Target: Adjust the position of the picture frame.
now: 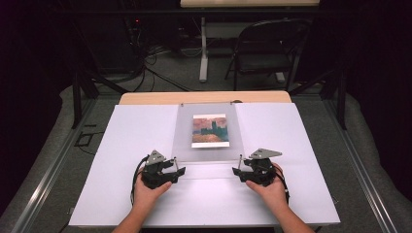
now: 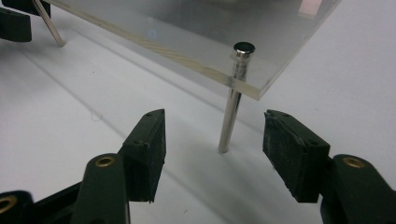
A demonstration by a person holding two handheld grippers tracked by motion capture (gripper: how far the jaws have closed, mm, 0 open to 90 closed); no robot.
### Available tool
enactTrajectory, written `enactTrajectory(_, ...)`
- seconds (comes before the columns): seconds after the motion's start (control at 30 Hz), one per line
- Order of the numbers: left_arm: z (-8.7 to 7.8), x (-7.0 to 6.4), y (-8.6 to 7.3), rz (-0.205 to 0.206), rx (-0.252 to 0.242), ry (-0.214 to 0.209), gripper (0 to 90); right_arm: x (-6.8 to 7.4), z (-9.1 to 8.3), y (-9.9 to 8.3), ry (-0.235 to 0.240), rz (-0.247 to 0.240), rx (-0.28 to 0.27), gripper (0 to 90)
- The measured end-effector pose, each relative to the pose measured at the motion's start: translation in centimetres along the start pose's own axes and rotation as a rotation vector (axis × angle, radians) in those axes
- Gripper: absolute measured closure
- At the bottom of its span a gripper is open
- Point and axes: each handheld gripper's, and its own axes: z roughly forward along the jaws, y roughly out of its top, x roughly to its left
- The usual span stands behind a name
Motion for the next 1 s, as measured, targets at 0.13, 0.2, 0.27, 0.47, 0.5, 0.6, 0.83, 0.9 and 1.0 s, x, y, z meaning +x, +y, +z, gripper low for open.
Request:
enactTrajectory(0.13, -0.6, -0.2, -0.2, 0.001, 0.001, 0.005, 39.6, 0.1, -0.8, -0.2, 0.003, 0.001, -0.011, 39.2)
enactTrajectory(0.2, -1.2, -0.3, -0.4, -0.001, -0.011, 0.008, 39.6, 0.2, -1.1, -0.2, 0.003, -0.001, -0.007, 39.3)
enactTrajectory(0.27, -1.9, -0.3, -0.5, 0.000, -0.022, 0.011, 39.6, 0.4, -1.7, -0.3, -0.001, -0.018, -0.007, 39.4)
enactTrajectory(0.47, -3.7, -0.2, -0.9, 0.003, -0.034, 0.022, 39.6, 0.6, -3.7, -1.2, 0.013, -0.038, -0.014, 39.3)
enactTrajectory(0.5, -4.2, -0.2, -1.1, -0.001, -0.044, 0.031, 39.7, 0.7, -3.9, -1.3, 0.011, -0.045, -0.007, 39.1)
enactTrajectory(0.6, -4.7, -0.1, -1.1, -0.004, -0.056, 0.026, 41.6, 0.8, -4.4, -1.5, 0.014, -0.049, -0.001, 40.9)
enactTrajectory(0.83, -5.5, 0.0, -1.0, -0.003, -0.054, 0.028, 40.9, 0.7, -5.7, -1.5, 0.063, -0.073, -0.009, 51.5)
enactTrajectory(0.9, -5.7, 0.0, -1.0, 0.005, -0.052, 0.033, 40.7, 0.5, -5.9, -1.5, 0.069, -0.068, -0.013, 51.6)
enactTrajectory(1.0, -5.8, 0.0, -0.9, 0.004, -0.052, 0.034, 40.5, 0.4, -6.2, -1.5, 0.055, -0.053, -0.033, 50.7)
